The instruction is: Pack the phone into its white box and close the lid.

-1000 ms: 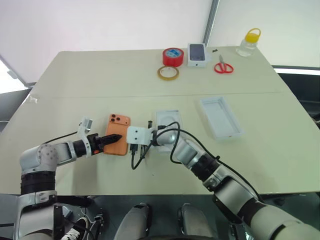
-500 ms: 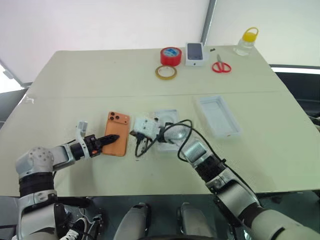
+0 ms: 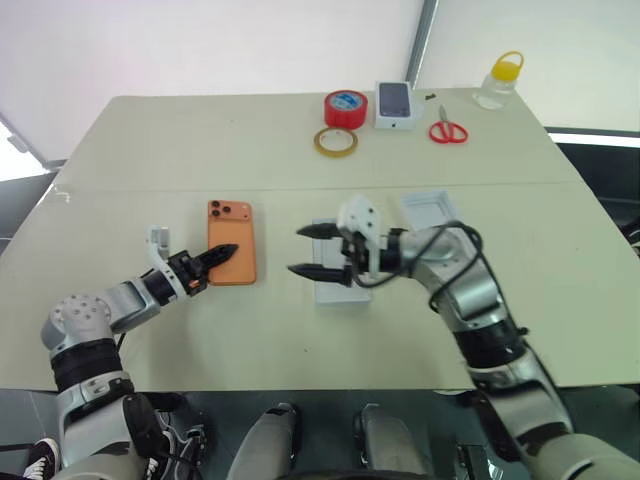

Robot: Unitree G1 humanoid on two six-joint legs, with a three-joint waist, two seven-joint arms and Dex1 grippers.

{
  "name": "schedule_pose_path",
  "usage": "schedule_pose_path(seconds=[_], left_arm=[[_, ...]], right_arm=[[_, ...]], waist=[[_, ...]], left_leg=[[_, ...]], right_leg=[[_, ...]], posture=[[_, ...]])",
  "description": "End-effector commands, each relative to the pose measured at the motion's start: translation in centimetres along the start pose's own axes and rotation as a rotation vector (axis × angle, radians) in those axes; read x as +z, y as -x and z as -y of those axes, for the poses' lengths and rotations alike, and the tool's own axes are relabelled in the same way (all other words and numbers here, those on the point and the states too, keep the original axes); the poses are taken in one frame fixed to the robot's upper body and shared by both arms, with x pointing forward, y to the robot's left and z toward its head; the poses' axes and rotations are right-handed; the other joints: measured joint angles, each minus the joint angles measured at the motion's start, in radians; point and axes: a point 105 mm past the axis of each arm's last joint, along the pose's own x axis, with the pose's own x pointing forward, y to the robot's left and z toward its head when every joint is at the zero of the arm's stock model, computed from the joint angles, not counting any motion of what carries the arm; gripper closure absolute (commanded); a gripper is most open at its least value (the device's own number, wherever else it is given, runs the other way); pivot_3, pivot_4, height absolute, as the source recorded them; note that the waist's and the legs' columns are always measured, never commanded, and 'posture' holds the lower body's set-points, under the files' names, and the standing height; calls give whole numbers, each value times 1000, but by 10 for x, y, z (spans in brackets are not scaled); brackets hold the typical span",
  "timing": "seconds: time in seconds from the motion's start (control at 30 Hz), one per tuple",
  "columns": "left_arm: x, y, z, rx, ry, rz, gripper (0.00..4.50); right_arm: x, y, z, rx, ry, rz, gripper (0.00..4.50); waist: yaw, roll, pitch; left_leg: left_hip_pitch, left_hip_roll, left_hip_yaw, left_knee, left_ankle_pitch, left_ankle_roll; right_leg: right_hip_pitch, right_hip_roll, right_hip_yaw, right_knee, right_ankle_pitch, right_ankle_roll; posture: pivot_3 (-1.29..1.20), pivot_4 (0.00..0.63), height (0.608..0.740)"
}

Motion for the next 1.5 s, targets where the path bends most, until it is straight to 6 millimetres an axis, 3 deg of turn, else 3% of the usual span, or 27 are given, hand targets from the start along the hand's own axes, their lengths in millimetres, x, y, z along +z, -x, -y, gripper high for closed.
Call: schedule_pose_path(seconds=[0.03,0.3,0.67,0.83,1.2,1.5], left_arm=[[7,-5,23,-69,-74,26,4500],[-1,-13,31,-78,-102,-13,4500],[-3,-17,34,-94,-105,-37,4500],[-3,-15,32,-83,-104,-46,4500],[-4,-17,33,-88,-110,-55,4500],[-6,-18,36,-107,-104,-66,4500]], right_arm=[[-4,10,-7,37,102,-37,1029],[-26,30,-6,4,104,-84,1029],[-41,37,-18,37,167,-104,1029],[-48,35,-17,13,191,-118,3292],[-44,32,-24,62,167,-89,3292],[-63,30,-29,87,201,-170,3292]], waist=[[0,-1,1],[1,-4,3],[2,-7,4],[2,-8,5],[2,-8,5],[2,-8,5]], left_leg=[[0,0,0,0,0,0],[0,1,0,0,3,-5],[0,1,0,0,3,-6],[0,1,0,0,4,-6],[0,1,0,0,4,-6],[0,1,0,0,4,-6]], right_leg=[[1,0,0,0,0,0],[3,1,0,0,0,-1],[3,1,0,0,0,-1],[3,1,0,0,0,-1],[3,1,0,0,0,-1],[3,1,0,0,0,-1]], posture=[[0,150,740],[0,150,740],[0,150,740],[0,150,740],[0,150,740],[0,150,740]])
